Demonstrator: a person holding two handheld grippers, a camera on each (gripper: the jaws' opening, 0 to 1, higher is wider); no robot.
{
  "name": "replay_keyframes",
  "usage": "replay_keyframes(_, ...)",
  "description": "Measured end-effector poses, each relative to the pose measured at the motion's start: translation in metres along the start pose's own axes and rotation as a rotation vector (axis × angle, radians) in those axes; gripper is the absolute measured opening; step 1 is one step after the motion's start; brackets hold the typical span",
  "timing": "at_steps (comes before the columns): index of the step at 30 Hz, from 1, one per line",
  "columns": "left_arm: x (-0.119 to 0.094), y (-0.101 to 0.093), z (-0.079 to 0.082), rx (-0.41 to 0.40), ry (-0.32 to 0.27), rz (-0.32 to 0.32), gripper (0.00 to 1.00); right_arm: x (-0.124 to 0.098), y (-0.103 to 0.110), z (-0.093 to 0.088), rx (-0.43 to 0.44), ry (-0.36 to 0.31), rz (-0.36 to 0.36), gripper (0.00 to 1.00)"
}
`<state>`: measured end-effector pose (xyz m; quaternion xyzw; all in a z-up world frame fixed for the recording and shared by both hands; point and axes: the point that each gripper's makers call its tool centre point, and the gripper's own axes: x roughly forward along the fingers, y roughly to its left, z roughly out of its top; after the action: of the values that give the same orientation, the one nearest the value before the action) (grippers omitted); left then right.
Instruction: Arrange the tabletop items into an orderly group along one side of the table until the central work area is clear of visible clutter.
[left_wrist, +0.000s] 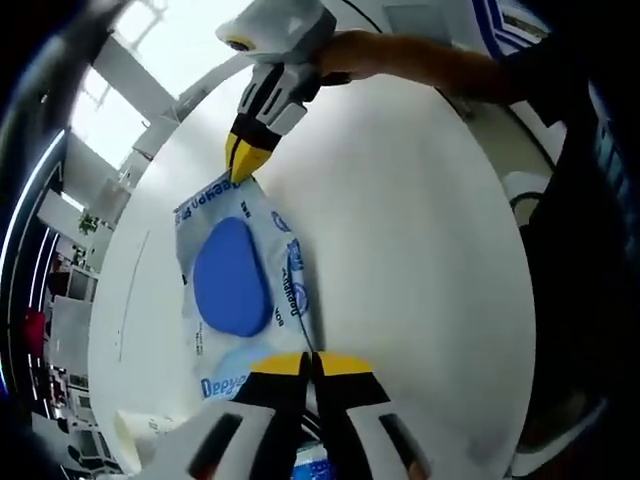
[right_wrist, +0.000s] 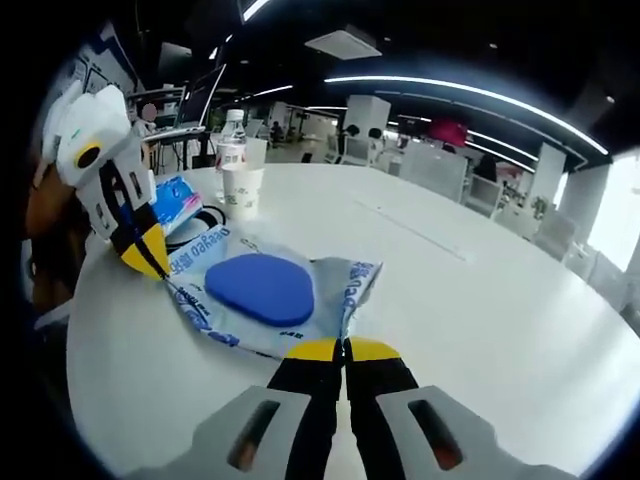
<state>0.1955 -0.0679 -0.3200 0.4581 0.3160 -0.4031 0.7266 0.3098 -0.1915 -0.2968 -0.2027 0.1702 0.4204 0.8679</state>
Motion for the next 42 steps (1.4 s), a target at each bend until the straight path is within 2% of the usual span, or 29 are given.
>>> replay_keyframes(2,0.0,0.0,-0.003,0.029,0.023,0.013,0.11,0.001,0.0,-0.001,-0.001,0.002,0.0,0.0)
replay_keyframes(7,0.0,0.001,-0.006,0.029,0.033,0.022,0.12,0.002,-0.001,-0.001,-0.004,0.005,0.001,0.0)
replay_keyframes(9,0.003,0.004,-0.01,0.052,0.069,0.034,0.14,0.002,-0.001,-0.002,-0.001,0.005,0.005,0.0)
replay_keyframes(12,0.005,0.006,-0.009,0.045,0.076,0.041,0.13,0.002,0.0,-0.003,0.001,0.006,0.006,0.0)
replay_keyframes(18,0.005,0.005,-0.009,0.018,0.071,0.033,0.01,0.003,0.001,-0.004,0.006,0.007,0.014,0.0)
replay_keyframes(34,-0.004,0.007,-0.007,0.027,0.067,0.055,0.0,-0.001,0.003,-0.004,0.019,-0.006,0.021,0.0)
replay_keyframes(42,-0.013,0.011,-0.004,0.042,0.061,0.077,0.0,-0.009,0.005,0.007,0.017,-0.036,0.016,0.0)
